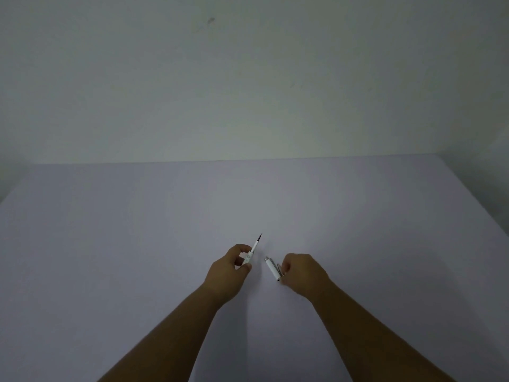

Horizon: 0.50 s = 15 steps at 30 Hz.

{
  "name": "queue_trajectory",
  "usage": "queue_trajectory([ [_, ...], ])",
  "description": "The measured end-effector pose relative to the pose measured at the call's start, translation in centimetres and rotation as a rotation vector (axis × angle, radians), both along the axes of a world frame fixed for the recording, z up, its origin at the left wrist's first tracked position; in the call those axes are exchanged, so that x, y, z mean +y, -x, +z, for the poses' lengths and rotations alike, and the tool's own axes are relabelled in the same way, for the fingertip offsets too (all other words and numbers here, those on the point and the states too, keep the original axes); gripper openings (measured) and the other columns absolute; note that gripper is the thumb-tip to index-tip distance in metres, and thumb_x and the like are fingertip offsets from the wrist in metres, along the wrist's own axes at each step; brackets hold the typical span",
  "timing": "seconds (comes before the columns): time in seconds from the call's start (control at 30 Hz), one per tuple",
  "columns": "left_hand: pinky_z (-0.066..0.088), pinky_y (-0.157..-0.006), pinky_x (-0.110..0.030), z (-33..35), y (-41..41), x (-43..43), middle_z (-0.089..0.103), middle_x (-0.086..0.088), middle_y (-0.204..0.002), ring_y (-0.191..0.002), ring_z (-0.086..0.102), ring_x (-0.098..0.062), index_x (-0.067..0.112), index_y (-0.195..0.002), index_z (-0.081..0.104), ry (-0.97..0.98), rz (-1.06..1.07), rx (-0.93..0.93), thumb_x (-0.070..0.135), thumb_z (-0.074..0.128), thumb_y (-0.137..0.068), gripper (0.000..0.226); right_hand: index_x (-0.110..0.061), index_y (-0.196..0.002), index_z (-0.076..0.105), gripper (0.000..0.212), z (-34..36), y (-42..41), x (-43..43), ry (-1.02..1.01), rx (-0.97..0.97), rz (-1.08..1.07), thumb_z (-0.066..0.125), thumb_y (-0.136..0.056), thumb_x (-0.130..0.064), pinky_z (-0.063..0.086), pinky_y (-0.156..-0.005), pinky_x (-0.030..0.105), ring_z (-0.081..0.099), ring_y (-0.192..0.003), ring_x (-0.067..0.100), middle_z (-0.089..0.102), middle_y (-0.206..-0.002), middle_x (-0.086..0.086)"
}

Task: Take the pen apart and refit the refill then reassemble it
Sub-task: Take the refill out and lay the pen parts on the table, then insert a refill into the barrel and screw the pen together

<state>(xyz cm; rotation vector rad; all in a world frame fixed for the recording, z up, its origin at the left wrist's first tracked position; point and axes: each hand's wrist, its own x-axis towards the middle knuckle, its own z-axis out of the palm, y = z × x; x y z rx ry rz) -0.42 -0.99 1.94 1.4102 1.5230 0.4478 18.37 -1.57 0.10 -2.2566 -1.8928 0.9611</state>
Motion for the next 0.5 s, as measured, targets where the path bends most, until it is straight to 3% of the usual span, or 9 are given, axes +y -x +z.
queue_trajectory([
  [0.13, 0.042, -0.055, -0.019, 0.01, 0.04, -0.13, 0.058, 0.012, -0.083, -0.07, 0.052, -0.006, 0.04, -0.11, 0.052, -0.004, 0.006, 0.012, 0.025, 0.051, -0.091, 0.024, -0.021, -0.08, 0.045, 0.015, -0.76, 0.03, -0.51, -0.099, -0.1, 0.098, 0.056, -0.087, -0.028, 0.043, -0.065, 0.031, 0.048, -0.075, 0.019, 0.066, -0.097, 0.01],
  [0.2, 0.041, -0.055, -0.019, 0.03, 0.05, -0.17, 0.058, 0.012, -0.084, -0.07, 0.052, -0.005, 0.04, -0.111, 0.051, -0.002, 0.001, 0.017, 0.026, 0.05, -0.091, 0.025, -0.02, -0.082, 0.043, 0.014, -0.89, 0.15, -0.61, -0.116, -0.123, 0.107, 0.054, -0.089, -0.027, 0.039, -0.063, 0.03, 0.052, -0.077, 0.023, 0.065, -0.098, 0.011],
  [0.3, 0.04, -0.054, -0.018, 0.11, 0.05, -0.28, 0.059, 0.011, -0.086, -0.071, 0.053, -0.005, 0.041, -0.112, 0.05, 0.014, -0.009, 0.015, 0.026, 0.05, -0.091, 0.026, -0.015, -0.086, 0.048, 0.005, -0.91, 0.33, -0.73, -0.114, -0.112, 0.075, 0.052, -0.086, -0.018, 0.046, -0.067, 0.035, 0.061, -0.091, 0.029, 0.065, -0.1, 0.012],
  [0.5, 0.041, -0.055, -0.019, 0.17, 0.17, -0.46, 0.059, 0.01, -0.086, -0.072, 0.054, -0.006, 0.046, -0.109, 0.05, 0.017, -0.024, 0.019, 0.027, 0.05, -0.091, 0.027, -0.008, -0.1, 0.063, 0.02, 0.0, 0.33, 0.06, -0.161, 0.087, -0.257, 0.055, -0.083, -0.014, 0.048, -0.075, 0.032, 0.06, -0.088, 0.027, 0.066, -0.095, 0.012],
])
